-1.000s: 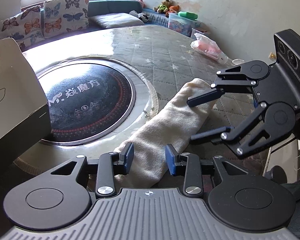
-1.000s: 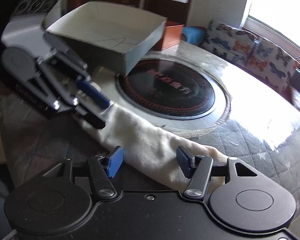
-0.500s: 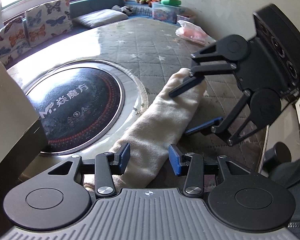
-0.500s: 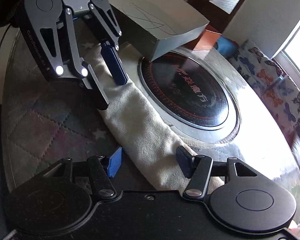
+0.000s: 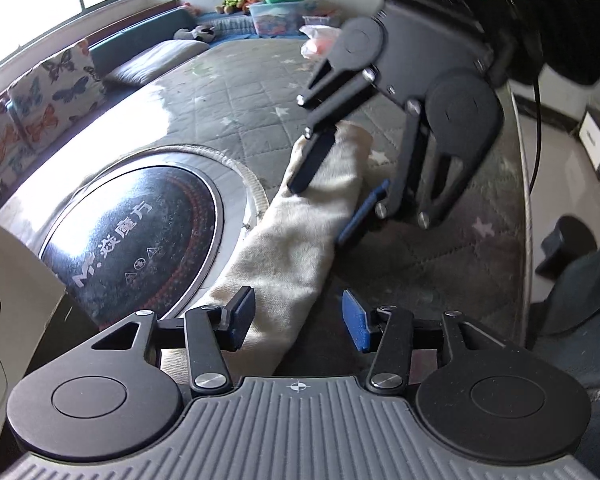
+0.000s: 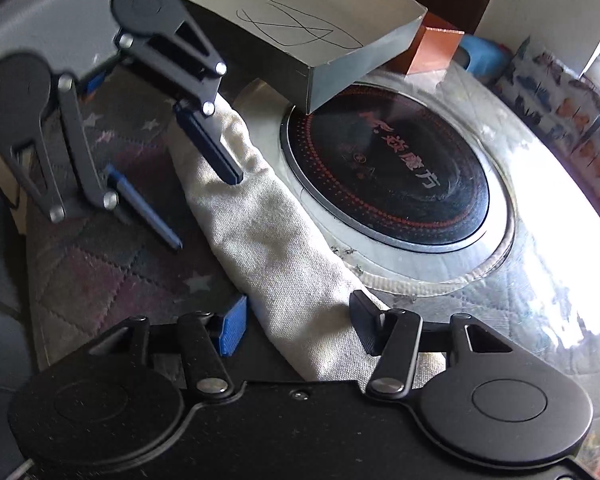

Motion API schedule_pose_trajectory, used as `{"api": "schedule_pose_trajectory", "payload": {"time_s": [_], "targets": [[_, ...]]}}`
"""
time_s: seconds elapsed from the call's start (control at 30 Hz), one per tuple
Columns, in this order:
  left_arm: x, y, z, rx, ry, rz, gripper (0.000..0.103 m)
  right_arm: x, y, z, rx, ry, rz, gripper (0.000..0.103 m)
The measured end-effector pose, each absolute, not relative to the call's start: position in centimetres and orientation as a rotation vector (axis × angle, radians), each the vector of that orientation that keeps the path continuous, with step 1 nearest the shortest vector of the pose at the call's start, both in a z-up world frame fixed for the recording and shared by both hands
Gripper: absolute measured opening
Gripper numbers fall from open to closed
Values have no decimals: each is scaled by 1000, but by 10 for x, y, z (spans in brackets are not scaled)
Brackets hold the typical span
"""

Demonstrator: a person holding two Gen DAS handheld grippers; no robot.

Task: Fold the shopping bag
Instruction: 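Hold the rolled bag end with the left gripper while the right gripper grasps the other end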

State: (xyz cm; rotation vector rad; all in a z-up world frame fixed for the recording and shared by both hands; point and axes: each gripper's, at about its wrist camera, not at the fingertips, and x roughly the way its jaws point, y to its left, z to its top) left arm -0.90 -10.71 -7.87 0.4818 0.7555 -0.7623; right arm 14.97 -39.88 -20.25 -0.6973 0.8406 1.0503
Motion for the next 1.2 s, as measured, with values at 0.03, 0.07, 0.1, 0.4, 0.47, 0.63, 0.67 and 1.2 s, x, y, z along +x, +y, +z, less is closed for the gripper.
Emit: {"api": "schedule_pose_trajectory", "payload": {"time_s": [0.03,0.07,0.1,0.4,0.47,0.63,0.67,1.2], "targets": [[-9,-108,-80,497,752,-764,51,152,-398,-202,-693,850,1055,59],[-8,-109,-81,513,749,-765,51,154,-398,-203,-693,857,1060,59],[-8,-110,-82,528,746,-767,51,155,-397,-203,-696,861,1064,59],[9,-101,-81,489,779,-804,43,158,-396,-201,-691,880,1082,59],[16,-95,-78,433,805,-818,38,159,-397,-200,-694,877,1093,61],[35,-78,-74,282,862,-837,34,156,-397,-200,-724,850,1103,63],[37,-77,-74,264,869,-841,34,155,-396,-200,-737,841,1102,63],[36,-84,-74,440,794,-870,47,179,-391,-203,-695,867,1065,42]]}}
